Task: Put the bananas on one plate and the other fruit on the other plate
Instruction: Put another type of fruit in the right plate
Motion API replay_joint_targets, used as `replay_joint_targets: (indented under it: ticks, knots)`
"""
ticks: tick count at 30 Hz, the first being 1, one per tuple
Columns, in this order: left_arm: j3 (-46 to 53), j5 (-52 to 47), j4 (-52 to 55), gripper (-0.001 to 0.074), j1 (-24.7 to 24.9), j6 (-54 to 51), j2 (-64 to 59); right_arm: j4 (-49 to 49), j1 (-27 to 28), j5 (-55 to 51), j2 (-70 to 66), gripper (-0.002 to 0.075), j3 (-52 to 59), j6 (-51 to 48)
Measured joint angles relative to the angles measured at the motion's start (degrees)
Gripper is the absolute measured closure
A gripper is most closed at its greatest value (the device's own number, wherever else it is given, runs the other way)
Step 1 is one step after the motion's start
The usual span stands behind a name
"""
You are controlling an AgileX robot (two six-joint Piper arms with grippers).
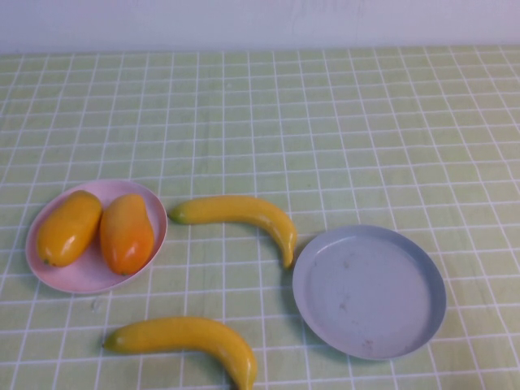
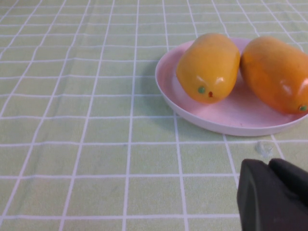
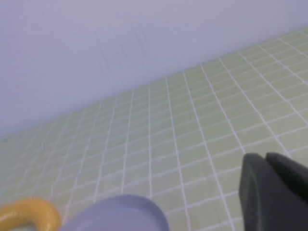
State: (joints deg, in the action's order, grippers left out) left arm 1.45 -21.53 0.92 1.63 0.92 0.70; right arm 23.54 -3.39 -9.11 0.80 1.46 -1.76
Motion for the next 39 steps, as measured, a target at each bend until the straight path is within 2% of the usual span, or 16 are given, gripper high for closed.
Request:
replay_joint_targets:
  ticks: [6, 11, 16, 19, 24, 29, 32, 35, 39]
  knots:
    - [0.0, 0.0, 0.0, 0.0735, 0.0, 0.0, 0.0, 10.3, 0.0, 2.3, 0.0, 0.0742, 0.0, 0.0]
    - [0.0, 0.0, 0.0, 0.0735, 0.0, 0.0, 0.0, 16.6, 0.0, -7.7, -2.5, 0.0742, -6.2, 0.0]
    - [0.0, 0.0, 0.0, 0.0735, -0.2, 0.0, 0.0, 12.3, 0.0, -24.6, -15.6, 0.0741, -20.3, -0.3]
    - [0.0, 0.0, 0.0, 0.0735, -0.2, 0.0, 0.0, 8.7, 0.0, -33.6, -25.1, 0.0741, -27.7, -4.0]
    - [0.0, 0.0, 0.0, 0.0735, -0.3, 0.0, 0.0, 7.3, 0.0, -41.1, -37.7, 0.0741, -35.3, -12.3]
    - [0.0, 0.0, 0.0, 0.0735, -0.3, 0.0, 0.0, 6.8, -1.2, -43.6, -46.3, 0.0741, -39.0, -18.0]
    - [0.0, 0.0, 0.0, 0.0735, -0.3, 0.0, 0.0, 4.6, -6.6, -43.8, -51.8, 0.0741, -41.9, -18.8]
    - [0.0, 0.0, 0.0, 0.0735, -0.3, 0.0, 0.0, 1.1, -14.7, -43.0, -57.7, 0.0726, -45.1, -18.9]
    - [0.0, 0.0, 0.0, 0.0735, -0.3, 0.0, 0.0, -5.2, -27.9, -40.5, -66.6, 0.0648, -49.7, -19.0]
